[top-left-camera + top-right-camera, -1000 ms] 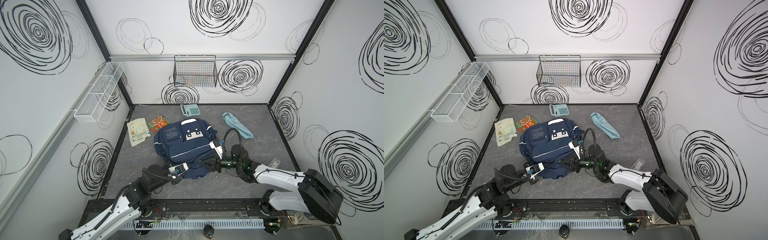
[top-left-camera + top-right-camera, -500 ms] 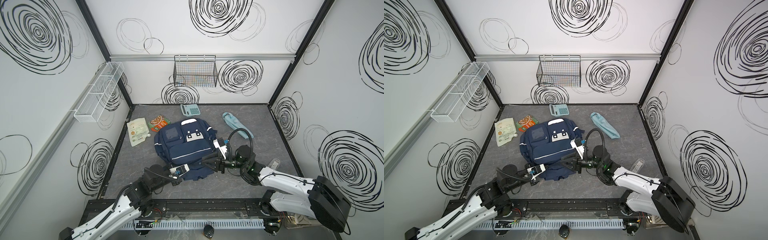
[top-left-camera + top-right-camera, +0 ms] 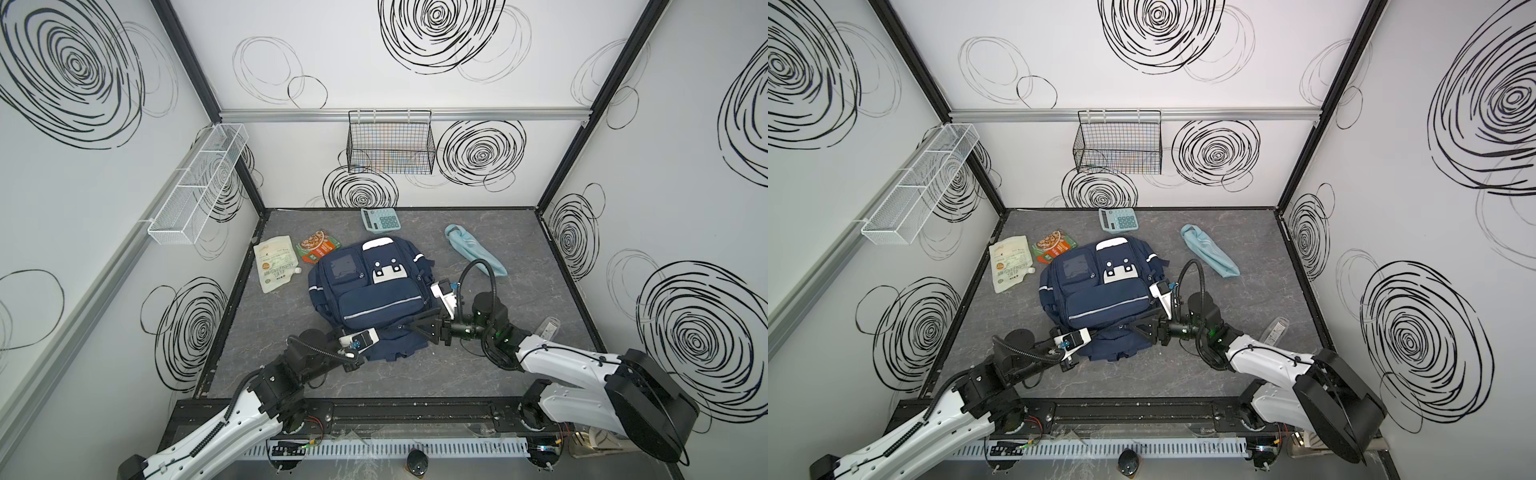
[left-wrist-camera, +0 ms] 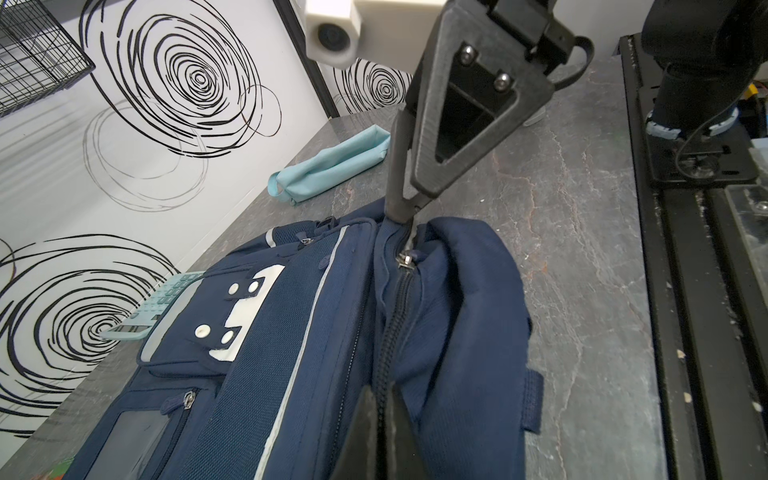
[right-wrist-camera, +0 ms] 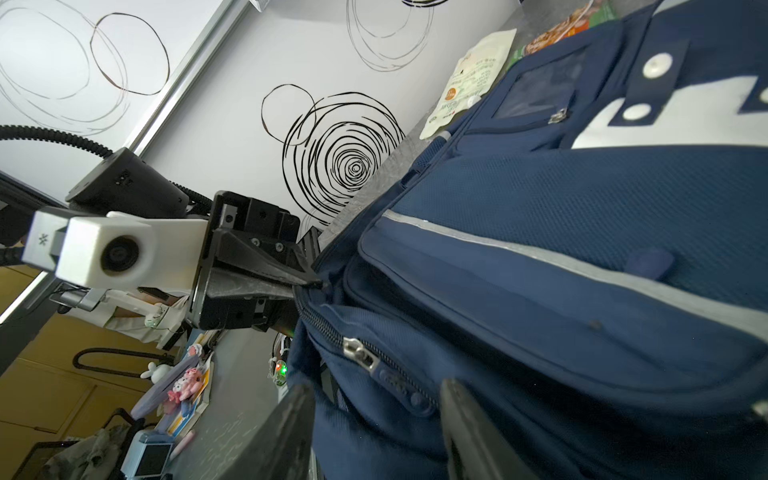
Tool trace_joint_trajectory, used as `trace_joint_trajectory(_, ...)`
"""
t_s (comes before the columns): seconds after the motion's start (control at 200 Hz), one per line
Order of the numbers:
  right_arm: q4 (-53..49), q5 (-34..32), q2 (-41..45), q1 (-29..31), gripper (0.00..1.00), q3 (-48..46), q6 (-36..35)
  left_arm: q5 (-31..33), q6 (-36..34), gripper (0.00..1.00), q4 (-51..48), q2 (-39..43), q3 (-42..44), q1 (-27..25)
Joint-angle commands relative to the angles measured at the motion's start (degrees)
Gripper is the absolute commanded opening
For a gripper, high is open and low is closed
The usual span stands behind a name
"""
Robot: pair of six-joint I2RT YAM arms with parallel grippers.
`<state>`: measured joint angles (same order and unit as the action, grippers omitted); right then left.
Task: Pack the student bag
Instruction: 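Keep tugging the zipper pull with the right gripper while the left holds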
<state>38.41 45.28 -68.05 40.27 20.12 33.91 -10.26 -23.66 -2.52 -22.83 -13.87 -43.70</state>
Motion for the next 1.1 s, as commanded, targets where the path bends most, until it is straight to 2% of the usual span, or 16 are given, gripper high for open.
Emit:
trace_joint_trajectory(0.0, 2.93, 2.42, -0.81, 0.16, 0.53, -0.88, 1.04, -0.92, 1.16, 0.00, 7.53, 0.29, -0.85, 0.02)
trace_joint_trajectory(0.155, 3.61, 2.24, -0.67, 1.12, 0.54, -1.91, 1.38, -1.17, 1.33, 0.00, 7.69, 0.16, -0.67, 0.02)
trace_joint_trajectory(0.315, 3.84, 2.00, -3.12, 1.21, 0.63, -1.41, 0.97, -1.59, 1.07, 0.00, 8.15, -0.52, -0.68, 0.14)
trace_joint_trajectory(0.725, 3.66, 0.97, -9.64, 4.05, 0.69, 0.01, 0.45, -1.69, 1.03, 0.00, 8.27, -0.02, -0.50, 0.20)
trace_joint_trajectory(0.876, 6.94, 1.15, -10.59, 4.47, 0.72, 0.06, 1.51, -2.14, 1.17, 0.00, 8.40, -0.20, -0.46, 0.18)
trace_joint_trajectory(1.096, 9.88, 3.04, -15.47, 4.37, 0.73, 4.77, 1.88, -2.23, 1.40, 0.00, 8.15, -0.01, -0.52, 0.17)
